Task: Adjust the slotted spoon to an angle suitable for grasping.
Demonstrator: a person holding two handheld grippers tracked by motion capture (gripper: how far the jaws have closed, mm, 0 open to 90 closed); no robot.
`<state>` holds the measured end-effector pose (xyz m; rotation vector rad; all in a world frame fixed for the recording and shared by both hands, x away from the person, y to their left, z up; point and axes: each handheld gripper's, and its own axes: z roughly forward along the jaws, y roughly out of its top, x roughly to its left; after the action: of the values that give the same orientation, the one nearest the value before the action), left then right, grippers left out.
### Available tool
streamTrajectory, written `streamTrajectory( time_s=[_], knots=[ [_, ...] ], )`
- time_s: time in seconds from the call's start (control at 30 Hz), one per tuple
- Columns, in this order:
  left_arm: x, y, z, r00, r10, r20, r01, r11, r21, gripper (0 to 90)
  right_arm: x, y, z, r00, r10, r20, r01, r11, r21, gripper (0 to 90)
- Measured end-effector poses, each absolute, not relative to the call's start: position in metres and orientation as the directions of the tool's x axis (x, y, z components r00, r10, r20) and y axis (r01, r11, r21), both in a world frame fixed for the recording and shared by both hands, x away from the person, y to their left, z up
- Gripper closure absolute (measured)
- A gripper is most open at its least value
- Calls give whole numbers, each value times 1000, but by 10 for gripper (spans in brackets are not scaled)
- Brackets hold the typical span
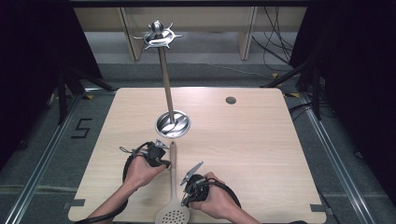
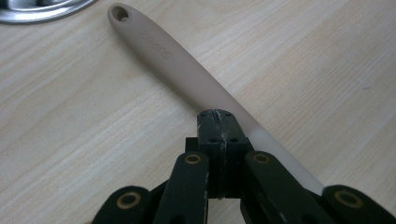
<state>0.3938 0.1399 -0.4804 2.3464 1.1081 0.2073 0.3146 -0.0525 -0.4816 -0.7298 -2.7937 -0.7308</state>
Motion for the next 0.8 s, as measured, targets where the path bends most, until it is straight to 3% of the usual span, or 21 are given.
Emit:
streamTrajectory(
  time_s=[0.2, 0.4, 0.57, 0.8],
  knots=[
    [393, 143, -478, 648, 757, -79, 670, -518, 531, 860, 320, -59, -478, -874, 421, 242, 486, 750, 449, 772],
    [391, 149, -477, 623, 779, -73, 668, -481, 568, 769, 331, -87, -465, -834, 508, 216, 543, 682, 490, 668],
    [388, 152, -471, 616, 783, -83, 659, -455, 599, 658, 341, -139, -458, -765, 627, 148, 588, 585, 559, 581],
    [392, 150, -470, 602, 789, -122, 670, -416, 615, 559, 339, -191, -454, -626, 756, 190, 675, 404, 617, 563]
  ],
)
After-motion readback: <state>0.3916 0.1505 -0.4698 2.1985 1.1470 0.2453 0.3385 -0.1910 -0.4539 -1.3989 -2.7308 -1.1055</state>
